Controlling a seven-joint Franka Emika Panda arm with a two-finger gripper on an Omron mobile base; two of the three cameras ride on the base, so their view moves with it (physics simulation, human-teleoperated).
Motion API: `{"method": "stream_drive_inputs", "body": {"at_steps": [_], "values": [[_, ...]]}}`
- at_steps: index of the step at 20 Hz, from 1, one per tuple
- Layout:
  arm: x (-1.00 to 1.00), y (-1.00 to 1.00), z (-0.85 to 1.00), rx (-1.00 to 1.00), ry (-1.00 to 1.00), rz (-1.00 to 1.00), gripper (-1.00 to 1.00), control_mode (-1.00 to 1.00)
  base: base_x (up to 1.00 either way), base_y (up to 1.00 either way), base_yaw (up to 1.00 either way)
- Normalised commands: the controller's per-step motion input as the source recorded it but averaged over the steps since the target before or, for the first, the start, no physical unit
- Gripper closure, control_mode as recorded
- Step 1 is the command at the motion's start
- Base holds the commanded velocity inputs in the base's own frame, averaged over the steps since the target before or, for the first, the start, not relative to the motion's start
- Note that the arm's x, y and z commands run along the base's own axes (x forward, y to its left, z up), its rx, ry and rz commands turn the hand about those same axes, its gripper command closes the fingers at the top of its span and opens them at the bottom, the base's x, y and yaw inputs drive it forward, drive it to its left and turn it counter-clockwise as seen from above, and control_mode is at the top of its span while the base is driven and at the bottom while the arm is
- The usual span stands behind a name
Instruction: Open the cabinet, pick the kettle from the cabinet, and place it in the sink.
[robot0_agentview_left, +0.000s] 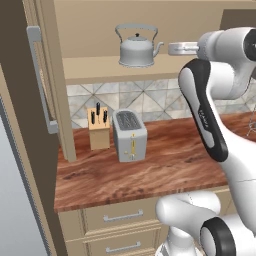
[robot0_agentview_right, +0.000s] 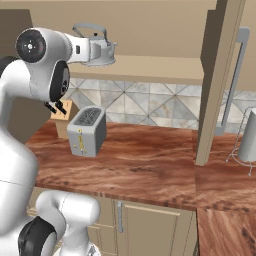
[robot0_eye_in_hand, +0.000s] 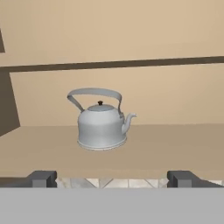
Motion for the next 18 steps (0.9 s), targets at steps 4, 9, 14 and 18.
{"method": "stream_drive_inputs", "body": {"at_steps": [4, 9, 14, 18], "values": [[0.15, 0.0, -0.07, 0.0, -0.01, 0.01, -1.0, -1.0, 0.0, 0.0, 0.0], [0.18, 0.0, -0.09, 0.0, -0.02, 0.02, -1.0, -1.0, 0.0, 0.0, 0.0], [0.19, -0.02, -0.03, 0.0, -0.05, 0.03, -1.0, -1.0, 0.0, 0.0, 0.0], [0.17, -0.04, 0.0, 0.0, -0.09, 0.03, -1.0, -1.0, 0.0, 0.0, 0.0]]}}
